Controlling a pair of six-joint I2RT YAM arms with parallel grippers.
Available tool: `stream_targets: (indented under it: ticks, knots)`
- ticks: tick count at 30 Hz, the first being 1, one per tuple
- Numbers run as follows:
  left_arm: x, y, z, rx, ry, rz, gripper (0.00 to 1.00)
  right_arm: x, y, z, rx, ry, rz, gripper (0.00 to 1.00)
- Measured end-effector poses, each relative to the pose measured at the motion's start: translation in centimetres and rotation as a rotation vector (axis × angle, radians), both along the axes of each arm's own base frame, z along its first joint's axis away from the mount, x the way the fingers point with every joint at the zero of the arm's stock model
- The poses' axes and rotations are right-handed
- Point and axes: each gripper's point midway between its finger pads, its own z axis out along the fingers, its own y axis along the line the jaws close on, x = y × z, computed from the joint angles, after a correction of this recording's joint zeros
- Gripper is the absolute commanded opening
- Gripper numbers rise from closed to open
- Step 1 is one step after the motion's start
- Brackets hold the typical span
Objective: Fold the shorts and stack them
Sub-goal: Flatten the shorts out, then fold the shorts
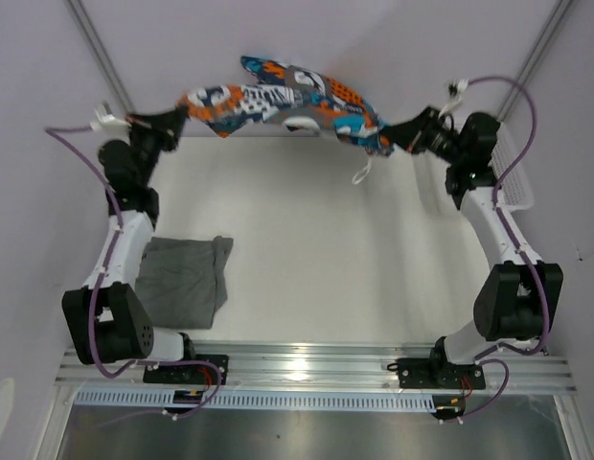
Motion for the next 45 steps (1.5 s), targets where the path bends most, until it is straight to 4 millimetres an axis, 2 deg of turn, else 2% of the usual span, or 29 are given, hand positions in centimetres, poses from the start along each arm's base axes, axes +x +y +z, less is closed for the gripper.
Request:
stream_targets:
  ticks: [1,2,3,5,6,7,8,10,13,16,19,21,24,27,29,31,35,38,42,45]
  knots:
    - [0.4,-0.3,-4.4,0.0,0.071,0.0,0.0,-0.2,0.0,-4.0,-0.001,0.081,0.001,0.0]
    - [0.3,-0.5,-9.5,-0.008,0.171,0.0,0.0,-0.7,0.1,-8.0,-0.006,0.159,0.001,0.0]
    - [-0.1,-1.0,-13.4,-0.015,0.25,-0.011,0.0,-1.5,0.2,-12.1,-0.013,0.253,-0.001,0.0]
    - [-2.1,-1.7,-21.2,-0.014,0.413,-0.023,0.0,-4.0,0.6,-19.6,-0.043,0.417,-0.007,0.0]
    - [-3.6,-2.0,-24.1,-0.01,0.482,-0.026,0.0,-5.9,1.0,-22.6,-0.065,0.495,0.001,0.0]
    - [-4.6,-2.1,-25.6,-0.006,0.516,-0.026,0.0,-7.8,1.4,-24.8,-0.088,0.552,0.01,0.0]
    - [-5.8,-2.2,-26.6,-0.001,0.534,-0.025,0.0,-9.0,1.7,-25.9,-0.105,0.585,0.019,0.0]
    - [-8.3,-2.2,-26.5,0.021,0.497,-0.004,0.0,-11.6,2.2,-26.9,-0.148,0.604,0.041,0.0]
    - [-10.8,-1.6,-23.7,0.092,0.414,0.057,0.0,-13.4,1.9,-25.4,-0.205,0.548,0.017,0.0]
    - [-11.9,-0.7,-20.1,0.165,0.353,0.127,0.0,-15.1,2.2,-23.9,-0.275,0.474,-0.006,0.0]
    - [-12.2,-0.1,-19.0,0.211,0.347,0.159,0.0,-18.3,4.3,-24.5,-0.341,0.45,0.057,0.0]
    - [-12.1,0.2,-20.2,0.228,0.392,0.16,0.0,-21.2,6.0,-26.3,-0.399,0.477,0.124,0.0]
    - [-11.6,0.7,-23.5,0.239,0.506,0.146,0.0,-25.4,7.4,-29.2,-0.49,0.534,0.2,0.0]
    - [-11.5,1.6,-27.4,0.241,0.654,0.139,0.0,-28.5,8.3,-30.1,-0.543,0.534,0.244,0.0]
    - [-11.4,2.4,-28.7,0.239,0.719,0.148,0.0,-30.8,9.5,-29.9,-0.563,0.501,0.286,0.0]
    - [-10.8,3.2,-28.5,0.24,0.74,0.159,0.0,-33.2,10.8,-29.5,-0.58,0.463,0.33,0.0]
    - [-8.5,3.9,-26.3,0.243,0.709,0.16,0.0,-35.5,12.5,-30.4,-0.61,0.445,0.346,0.0]
    - [-7.0,3.6,-25.6,0.238,0.687,0.123,0.0,-35.9,13.7,-31.8,-0.631,0.451,0.32,0.0]
    - [-5.3,2.7,-26.0,0.216,0.676,0.055,0.0,-36.2,15.2,-34.0,-0.668,0.466,0.296,0.0]
    - [-4.0,1.5,-26.1,0.209,0.662,-0.002,0.0,-36.5,16.1,-34.9,-0.682,0.465,0.281,0.0]
